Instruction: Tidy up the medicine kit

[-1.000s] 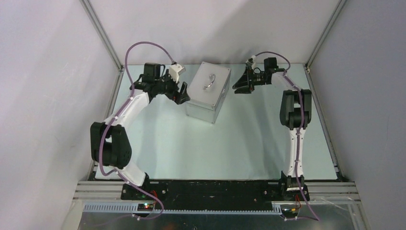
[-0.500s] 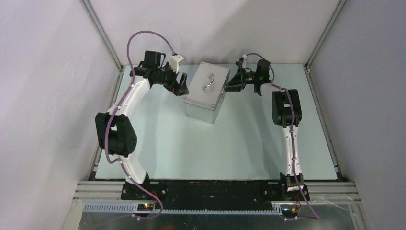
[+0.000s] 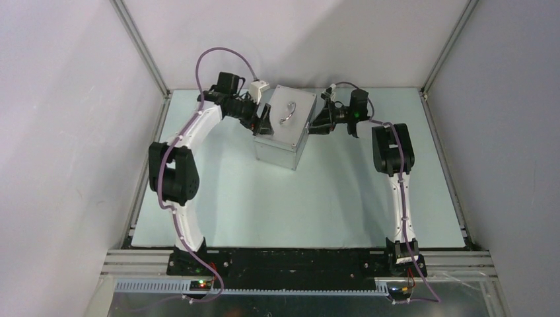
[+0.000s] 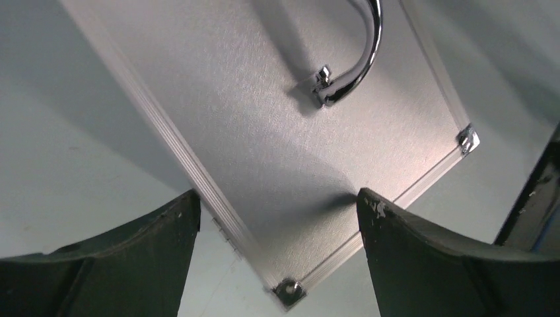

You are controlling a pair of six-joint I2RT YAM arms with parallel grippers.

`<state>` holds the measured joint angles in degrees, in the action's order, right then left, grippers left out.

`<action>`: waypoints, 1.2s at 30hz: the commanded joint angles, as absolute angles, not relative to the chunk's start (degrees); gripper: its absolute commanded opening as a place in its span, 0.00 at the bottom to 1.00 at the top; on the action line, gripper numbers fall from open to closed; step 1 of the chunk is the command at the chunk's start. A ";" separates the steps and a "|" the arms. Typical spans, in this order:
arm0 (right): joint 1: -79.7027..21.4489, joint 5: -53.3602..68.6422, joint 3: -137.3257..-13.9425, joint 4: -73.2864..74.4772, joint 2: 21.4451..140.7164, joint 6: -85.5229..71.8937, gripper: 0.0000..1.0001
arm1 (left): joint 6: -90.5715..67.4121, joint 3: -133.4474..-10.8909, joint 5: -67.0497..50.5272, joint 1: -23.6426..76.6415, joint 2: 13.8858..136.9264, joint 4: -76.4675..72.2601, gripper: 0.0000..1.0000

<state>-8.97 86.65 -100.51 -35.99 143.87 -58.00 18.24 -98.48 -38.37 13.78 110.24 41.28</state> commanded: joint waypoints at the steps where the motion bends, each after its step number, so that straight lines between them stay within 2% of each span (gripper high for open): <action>1: -9.78 88.43 -99.03 -40.73 141.37 -58.82 0.74 | 15.72 -100.86 -39.55 15.34 112.17 40.67 0.88; 17: -9.68 91.37 -92.39 -56.95 134.28 -71.39 0.65 | 14.12 -102.45 -38.57 17.14 116.36 38.02 0.83; 36: -6.61 92.23 -87.35 -53.04 127.29 -68.74 0.55 | 16.06 -102.48 -36.71 18.58 117.62 37.71 0.77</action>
<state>-7.27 89.12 -86.78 -50.04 137.71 -68.40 13.43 -102.26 -39.53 16.32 114.87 36.64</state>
